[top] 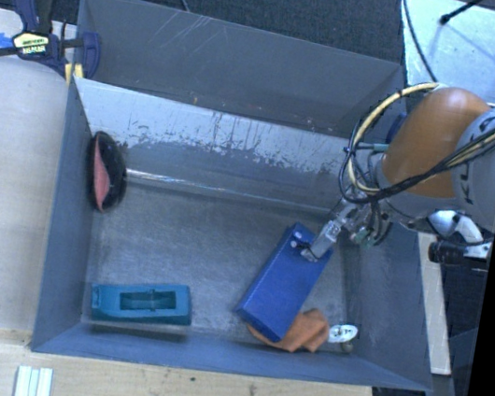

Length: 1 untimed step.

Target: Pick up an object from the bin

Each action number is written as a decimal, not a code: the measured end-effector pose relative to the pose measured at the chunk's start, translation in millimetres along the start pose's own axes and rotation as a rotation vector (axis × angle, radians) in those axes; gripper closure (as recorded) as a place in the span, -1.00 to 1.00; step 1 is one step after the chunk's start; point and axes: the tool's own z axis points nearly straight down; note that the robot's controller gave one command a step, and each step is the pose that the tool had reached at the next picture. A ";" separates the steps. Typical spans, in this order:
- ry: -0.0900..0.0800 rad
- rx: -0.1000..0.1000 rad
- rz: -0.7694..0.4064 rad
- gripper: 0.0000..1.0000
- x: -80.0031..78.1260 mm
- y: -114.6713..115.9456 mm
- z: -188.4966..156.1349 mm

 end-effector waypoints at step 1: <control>0.000 0.000 -0.020 -1.00 18.6 -2.8 25.8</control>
Offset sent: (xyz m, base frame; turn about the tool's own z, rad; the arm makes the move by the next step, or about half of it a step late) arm 0.0034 0.0385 -0.0553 -0.0290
